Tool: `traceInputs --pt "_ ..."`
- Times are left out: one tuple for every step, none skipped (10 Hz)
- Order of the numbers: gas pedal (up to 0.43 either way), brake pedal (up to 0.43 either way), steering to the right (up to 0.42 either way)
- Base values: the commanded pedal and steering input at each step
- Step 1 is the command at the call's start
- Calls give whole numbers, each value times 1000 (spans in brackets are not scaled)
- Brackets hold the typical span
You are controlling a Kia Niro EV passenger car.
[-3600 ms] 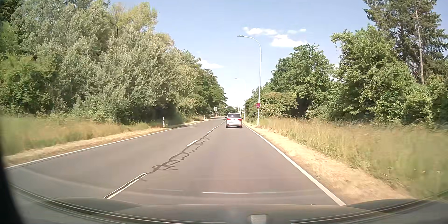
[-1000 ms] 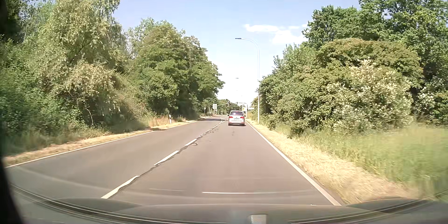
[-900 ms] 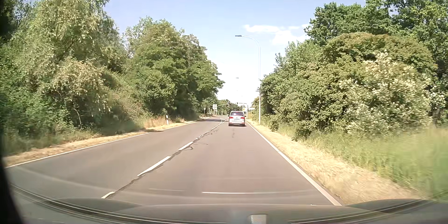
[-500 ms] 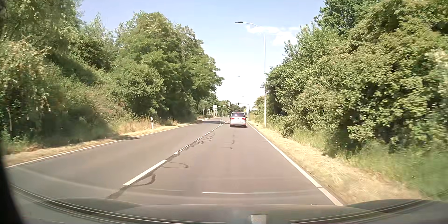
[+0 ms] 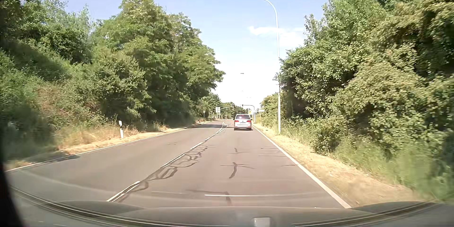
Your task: Follow the waypoints while adhering to traffic rules and regulations
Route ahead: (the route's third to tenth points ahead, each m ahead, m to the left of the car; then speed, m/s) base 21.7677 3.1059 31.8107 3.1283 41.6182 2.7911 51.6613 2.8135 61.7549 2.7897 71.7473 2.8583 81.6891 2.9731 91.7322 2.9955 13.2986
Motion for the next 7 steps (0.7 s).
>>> traceInputs --pt "0 134 0" --pt "0 140 0" --pt "0 140 0" --pt "0 146 0" --pt "0 152 0" --pt "0 159 0" --pt "0 159 0"
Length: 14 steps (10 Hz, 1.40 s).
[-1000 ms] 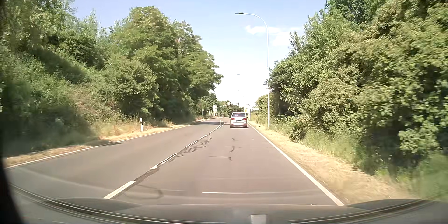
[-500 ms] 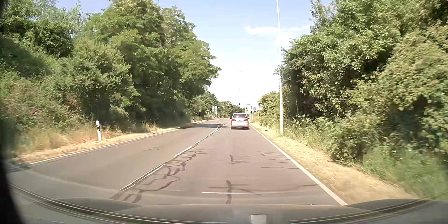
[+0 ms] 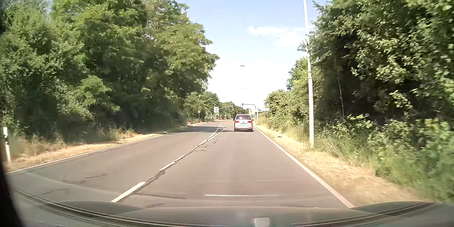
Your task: Follow the waypoints while adhering to traffic rules and regulations
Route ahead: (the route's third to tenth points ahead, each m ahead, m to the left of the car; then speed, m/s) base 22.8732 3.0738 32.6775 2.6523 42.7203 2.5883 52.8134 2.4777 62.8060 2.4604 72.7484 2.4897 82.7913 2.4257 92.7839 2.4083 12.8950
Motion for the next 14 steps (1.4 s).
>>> traceInputs --pt "0 159 0" --pt "0 159 0" --pt "0 165 0" --pt "0 171 0" --pt "0 177 0" --pt "0 183 0" --pt "0 195 0" --pt "0 207 0" --pt "0 213 0" --pt "0 220 0" --pt "0 220 0" --pt "0 226 0" --pt "0 232 0" --pt "0 232 0"
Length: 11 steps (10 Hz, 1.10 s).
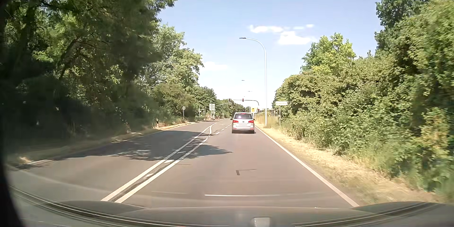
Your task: Follow the waypoints while adhering to traffic rules and regulations
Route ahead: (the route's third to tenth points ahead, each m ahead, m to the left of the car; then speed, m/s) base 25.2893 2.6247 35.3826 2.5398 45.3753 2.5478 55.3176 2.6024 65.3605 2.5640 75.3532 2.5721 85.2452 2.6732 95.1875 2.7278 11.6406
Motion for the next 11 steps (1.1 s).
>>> traceInputs --pt "0 238 0" --pt "0 244 0" --pt "0 244 0" --pt "0 250 1" --pt "0 250 0" --pt "0 250 0" --pt "0 250 1" --pt "0 256 0" --pt "0 256 0" --pt "0 256 1" --pt "0 262 1"
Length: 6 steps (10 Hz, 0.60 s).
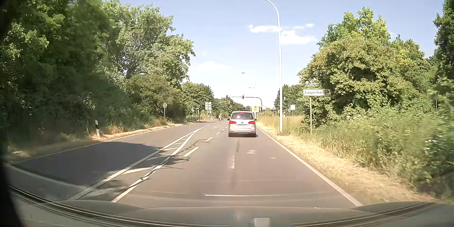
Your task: Follow the waypoints while adhering to traffic rules and regulations
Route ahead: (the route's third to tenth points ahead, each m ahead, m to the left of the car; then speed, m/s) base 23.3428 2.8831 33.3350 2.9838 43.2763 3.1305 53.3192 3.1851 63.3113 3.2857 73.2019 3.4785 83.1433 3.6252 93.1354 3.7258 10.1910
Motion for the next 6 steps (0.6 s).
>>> traceInputs --pt "0 274 1" --pt "0 280 1" --pt "0 280 1" --pt "0 287 1" --pt "0 293 1" --pt "0 299 3"
